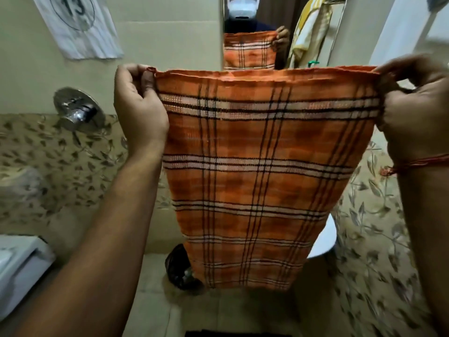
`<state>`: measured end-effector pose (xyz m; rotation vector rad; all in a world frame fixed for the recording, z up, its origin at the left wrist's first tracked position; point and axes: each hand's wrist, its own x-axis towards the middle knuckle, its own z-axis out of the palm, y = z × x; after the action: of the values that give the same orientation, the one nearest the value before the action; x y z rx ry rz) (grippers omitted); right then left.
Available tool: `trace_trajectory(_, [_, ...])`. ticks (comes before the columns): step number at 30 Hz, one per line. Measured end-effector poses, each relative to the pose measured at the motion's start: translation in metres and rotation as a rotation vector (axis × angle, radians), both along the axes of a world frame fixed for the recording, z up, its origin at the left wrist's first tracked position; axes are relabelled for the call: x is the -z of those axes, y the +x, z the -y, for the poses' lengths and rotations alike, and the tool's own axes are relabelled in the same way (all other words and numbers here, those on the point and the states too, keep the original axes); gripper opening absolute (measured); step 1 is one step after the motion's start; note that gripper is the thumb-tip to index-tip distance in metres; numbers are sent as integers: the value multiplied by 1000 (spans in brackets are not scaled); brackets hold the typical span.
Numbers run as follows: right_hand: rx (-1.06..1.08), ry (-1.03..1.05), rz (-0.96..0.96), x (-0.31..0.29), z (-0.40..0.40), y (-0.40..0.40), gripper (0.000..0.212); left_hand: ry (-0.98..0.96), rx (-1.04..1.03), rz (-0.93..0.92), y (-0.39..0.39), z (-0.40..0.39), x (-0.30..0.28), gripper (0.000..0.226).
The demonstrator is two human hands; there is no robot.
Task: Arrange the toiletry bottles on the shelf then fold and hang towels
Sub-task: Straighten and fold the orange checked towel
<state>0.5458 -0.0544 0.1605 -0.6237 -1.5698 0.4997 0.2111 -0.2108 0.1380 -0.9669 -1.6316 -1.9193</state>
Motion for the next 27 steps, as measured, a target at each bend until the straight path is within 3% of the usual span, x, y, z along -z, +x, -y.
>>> trace_trajectory(9, [44,24,-49,0,7,-3,26,2,-22,51,11,2,-5,3])
trace_trajectory(19, [-104,-101,-142,9,11,-14,23,33,-26,97,15,-3,-5,5])
trace_trajectory(27, [-75,-23,-142,3,8,-15,26,20,-1,94,13,-4,-5,2])
